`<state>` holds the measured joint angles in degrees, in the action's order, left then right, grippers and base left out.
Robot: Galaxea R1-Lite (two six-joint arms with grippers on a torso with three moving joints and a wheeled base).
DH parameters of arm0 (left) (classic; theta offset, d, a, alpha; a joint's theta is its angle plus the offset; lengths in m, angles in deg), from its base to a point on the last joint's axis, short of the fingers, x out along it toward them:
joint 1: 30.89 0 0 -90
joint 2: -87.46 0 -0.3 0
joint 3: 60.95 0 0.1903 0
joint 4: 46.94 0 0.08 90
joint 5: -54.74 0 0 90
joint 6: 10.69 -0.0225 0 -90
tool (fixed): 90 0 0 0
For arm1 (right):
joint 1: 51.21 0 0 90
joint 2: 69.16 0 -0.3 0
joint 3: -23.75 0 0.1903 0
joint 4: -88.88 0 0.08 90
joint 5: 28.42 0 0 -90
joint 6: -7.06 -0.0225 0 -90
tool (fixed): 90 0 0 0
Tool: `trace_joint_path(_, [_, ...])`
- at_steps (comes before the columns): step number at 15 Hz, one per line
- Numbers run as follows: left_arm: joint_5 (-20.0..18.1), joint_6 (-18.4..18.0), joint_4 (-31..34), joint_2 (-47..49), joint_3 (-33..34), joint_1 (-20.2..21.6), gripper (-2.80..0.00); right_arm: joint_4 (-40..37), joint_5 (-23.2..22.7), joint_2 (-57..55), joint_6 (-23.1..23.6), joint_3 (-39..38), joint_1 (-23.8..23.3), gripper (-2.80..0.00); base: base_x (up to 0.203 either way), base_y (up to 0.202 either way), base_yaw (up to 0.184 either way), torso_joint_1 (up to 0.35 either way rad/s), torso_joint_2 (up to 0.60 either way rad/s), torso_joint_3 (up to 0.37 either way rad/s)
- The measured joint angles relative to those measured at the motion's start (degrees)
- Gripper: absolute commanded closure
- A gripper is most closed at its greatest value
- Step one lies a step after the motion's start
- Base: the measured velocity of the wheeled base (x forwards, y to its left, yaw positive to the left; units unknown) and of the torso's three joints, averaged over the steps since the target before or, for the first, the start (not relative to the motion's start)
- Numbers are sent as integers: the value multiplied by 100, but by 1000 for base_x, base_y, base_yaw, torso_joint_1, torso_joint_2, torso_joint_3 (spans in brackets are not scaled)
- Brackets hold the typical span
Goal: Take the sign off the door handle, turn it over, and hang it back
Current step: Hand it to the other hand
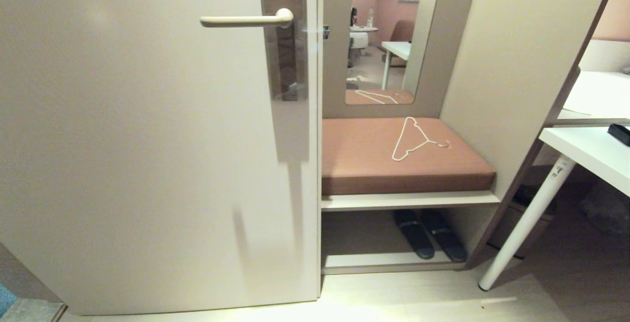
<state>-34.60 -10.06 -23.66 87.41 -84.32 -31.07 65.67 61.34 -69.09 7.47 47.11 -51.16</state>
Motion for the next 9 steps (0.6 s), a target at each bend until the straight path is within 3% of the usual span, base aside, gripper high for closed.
trace_joint_path(9, [2, 7, 2, 0, 0, 2, 0, 0, 0, 0, 0, 0, 2, 0, 0, 0, 0, 0, 0, 0])
